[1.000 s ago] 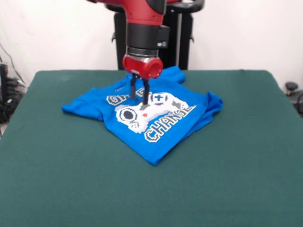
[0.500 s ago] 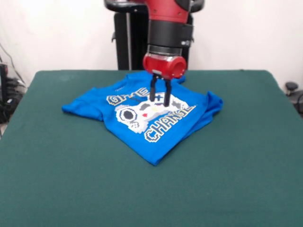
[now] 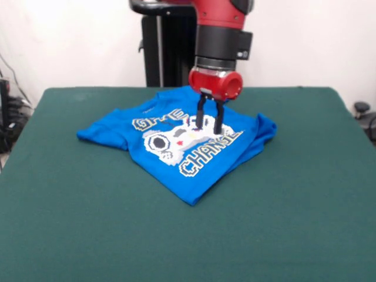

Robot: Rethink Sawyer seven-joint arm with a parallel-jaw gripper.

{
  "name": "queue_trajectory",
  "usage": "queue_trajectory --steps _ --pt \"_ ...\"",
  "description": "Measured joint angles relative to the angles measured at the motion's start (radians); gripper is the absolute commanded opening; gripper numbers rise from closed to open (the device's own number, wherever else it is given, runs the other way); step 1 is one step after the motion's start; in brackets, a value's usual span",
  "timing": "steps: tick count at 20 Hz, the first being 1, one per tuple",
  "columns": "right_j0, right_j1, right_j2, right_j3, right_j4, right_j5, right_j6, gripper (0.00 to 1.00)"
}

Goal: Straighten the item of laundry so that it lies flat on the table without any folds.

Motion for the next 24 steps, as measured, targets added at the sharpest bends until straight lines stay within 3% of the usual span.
queue_trajectory --steps 10,24 --pt "0.045 0.083 0.0 0.024 0.054 -0.104 0.0 1.0" --pt "0.058 0.077 0.018 0.118 0.068 -0.123 0.0 1.0"
